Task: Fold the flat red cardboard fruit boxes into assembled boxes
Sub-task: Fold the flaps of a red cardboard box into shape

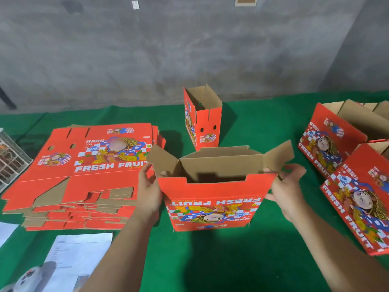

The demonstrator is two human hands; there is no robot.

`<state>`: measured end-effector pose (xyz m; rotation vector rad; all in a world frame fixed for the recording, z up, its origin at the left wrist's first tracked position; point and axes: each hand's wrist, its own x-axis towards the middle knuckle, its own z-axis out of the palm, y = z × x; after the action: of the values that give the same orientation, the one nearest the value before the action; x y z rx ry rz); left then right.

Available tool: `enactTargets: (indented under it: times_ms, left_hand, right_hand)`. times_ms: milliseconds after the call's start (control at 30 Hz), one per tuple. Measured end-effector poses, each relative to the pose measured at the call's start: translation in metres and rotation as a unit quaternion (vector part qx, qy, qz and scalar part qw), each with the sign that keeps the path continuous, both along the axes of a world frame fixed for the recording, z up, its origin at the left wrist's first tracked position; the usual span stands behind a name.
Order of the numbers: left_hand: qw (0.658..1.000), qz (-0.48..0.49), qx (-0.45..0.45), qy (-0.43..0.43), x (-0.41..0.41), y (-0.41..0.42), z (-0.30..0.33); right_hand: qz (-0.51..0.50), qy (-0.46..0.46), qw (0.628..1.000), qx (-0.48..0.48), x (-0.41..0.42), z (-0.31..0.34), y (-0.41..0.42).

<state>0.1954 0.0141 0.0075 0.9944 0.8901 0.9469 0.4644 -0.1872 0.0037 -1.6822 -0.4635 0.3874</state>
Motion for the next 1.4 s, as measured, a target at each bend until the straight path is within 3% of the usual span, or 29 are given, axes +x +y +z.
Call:
enactTargets:
  times_ms: [100, 167, 233, 333, 400, 600, 700, 833, 900, 1000, 1067, 1100, 1200, 1300, 1400]
  left_hand:
    - [0.999, 0.042, 0.032, 0.0, 0.01, 0.0, -0.001]
    - [0.995, 0.087, 0.047, -0.001, 0.015, -0.001, -0.002]
    - [0.991, 0.122, 0.051, -0.004, 0.018, -0.002, -0.002]
    - [0.984, 0.151, 0.089, -0.006, 0.021, -0.001, -0.003]
    - [0.982, 0.151, 0.116, 0.003, 0.022, 0.0, -0.004]
    - [0.958, 0.16, 0.2, 0.13, 0.021, 0.01, -0.017]
    - [0.962, 0.17, 0.169, 0.135, 0.025, 0.012, -0.018]
    - [0.945, 0.141, 0.227, 0.189, 0.026, 0.0, -0.016]
    - [0.927, 0.118, 0.259, 0.245, 0.024, -0.004, -0.015]
    - [0.88, 0.116, 0.321, 0.331, 0.024, -0.001, -0.01]
    - [0.85, 0.113, 0.36, 0.367, 0.027, -0.001, -0.007]
    - [0.838, 0.109, 0.377, 0.378, 0.028, -0.001, -0.007]
    - [0.818, 0.095, 0.415, 0.386, 0.025, -0.001, -0.008]
    - [0.817, 0.088, 0.452, 0.347, 0.021, 0.0, -0.008]
    - [0.826, 0.051, 0.457, 0.327, 0.019, -0.004, -0.007]
  right_hand:
    - [-0.011, -0.252, 0.967, 0.032, -0.006, -0.009, -0.007]
    - [0.023, -0.314, 0.949, 0.029, -0.004, -0.007, -0.009]
    - [0.061, -0.269, 0.961, 0.007, -0.001, -0.005, -0.01]
    - [0.105, -0.053, 0.993, -0.011, -0.001, 0.006, -0.006]
    - [0.101, 0.026, 0.994, -0.012, 0.0, 0.01, -0.003]
    - [0.071, 0.037, 0.997, -0.02, 0.001, -0.001, 0.0]
    - [0.073, 0.018, 0.997, -0.021, 0.0, 0.001, 0.001]
    - [0.051, -0.128, 0.986, -0.095, -0.003, -0.001, 0.012]
    - [-0.008, -0.215, 0.965, -0.149, -0.013, 0.003, 0.02]
    - [-0.107, -0.433, 0.854, -0.27, -0.024, 0.017, 0.03]
    - [-0.048, -0.551, 0.794, -0.253, -0.037, 0.023, 0.038]
    - [0.013, -0.575, 0.783, -0.236, -0.045, 0.024, 0.043]
    - [0.195, -0.498, 0.81, -0.239, -0.053, 0.031, 0.063]
    - [0.239, -0.376, 0.853, -0.272, -0.044, 0.035, 0.082]
    - [0.268, -0.347, 0.834, -0.335, -0.041, 0.024, 0.088]
